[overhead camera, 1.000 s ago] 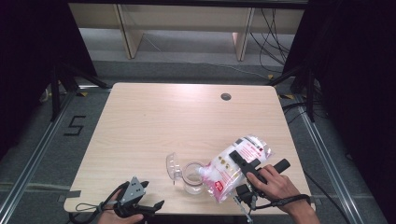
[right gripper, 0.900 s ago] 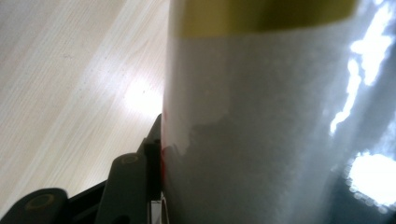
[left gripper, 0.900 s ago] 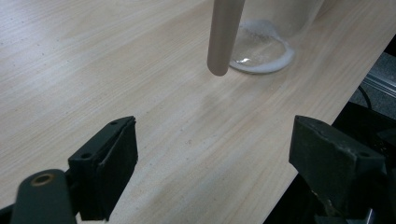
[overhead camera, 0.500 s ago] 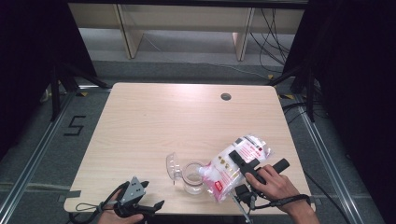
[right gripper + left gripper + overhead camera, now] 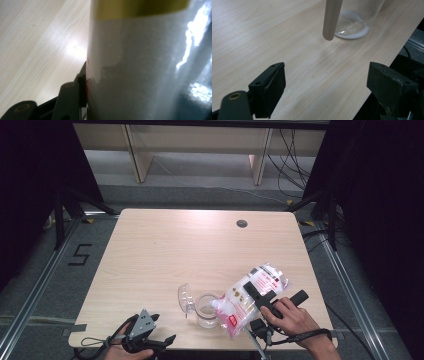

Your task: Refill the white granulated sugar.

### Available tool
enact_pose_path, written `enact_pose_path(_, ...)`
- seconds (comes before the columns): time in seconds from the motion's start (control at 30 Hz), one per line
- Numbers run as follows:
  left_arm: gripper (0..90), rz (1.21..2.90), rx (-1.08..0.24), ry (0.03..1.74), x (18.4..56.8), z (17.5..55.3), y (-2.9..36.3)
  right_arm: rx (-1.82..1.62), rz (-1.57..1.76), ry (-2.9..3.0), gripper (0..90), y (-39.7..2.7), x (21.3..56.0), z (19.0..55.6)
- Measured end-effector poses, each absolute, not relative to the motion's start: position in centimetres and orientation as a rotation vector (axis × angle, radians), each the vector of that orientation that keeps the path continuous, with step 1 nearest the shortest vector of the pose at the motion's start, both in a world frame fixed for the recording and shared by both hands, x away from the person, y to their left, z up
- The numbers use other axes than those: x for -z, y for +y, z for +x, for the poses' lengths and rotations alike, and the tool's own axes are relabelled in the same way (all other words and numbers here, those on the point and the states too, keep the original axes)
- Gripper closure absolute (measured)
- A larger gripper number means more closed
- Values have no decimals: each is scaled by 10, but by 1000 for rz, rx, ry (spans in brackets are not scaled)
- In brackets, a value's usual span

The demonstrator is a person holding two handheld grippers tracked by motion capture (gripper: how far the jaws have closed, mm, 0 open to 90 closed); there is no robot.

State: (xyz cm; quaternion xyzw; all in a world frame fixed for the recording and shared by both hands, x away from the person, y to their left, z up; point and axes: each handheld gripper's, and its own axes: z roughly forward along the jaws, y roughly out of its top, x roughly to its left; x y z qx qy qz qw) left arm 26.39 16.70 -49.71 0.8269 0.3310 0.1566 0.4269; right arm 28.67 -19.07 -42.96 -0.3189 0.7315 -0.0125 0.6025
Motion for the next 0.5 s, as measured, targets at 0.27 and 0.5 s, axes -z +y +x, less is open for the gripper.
enact_pose_path(0.27, 152, 2059, -389, 838, 497, 263, 167, 8, -729, 1705, 531, -190, 431, 287)
enact_pose_path(0.5, 152, 2060, -389, 837, 496, 263, 167, 1, -728, 1707, 533, -191, 431, 287)
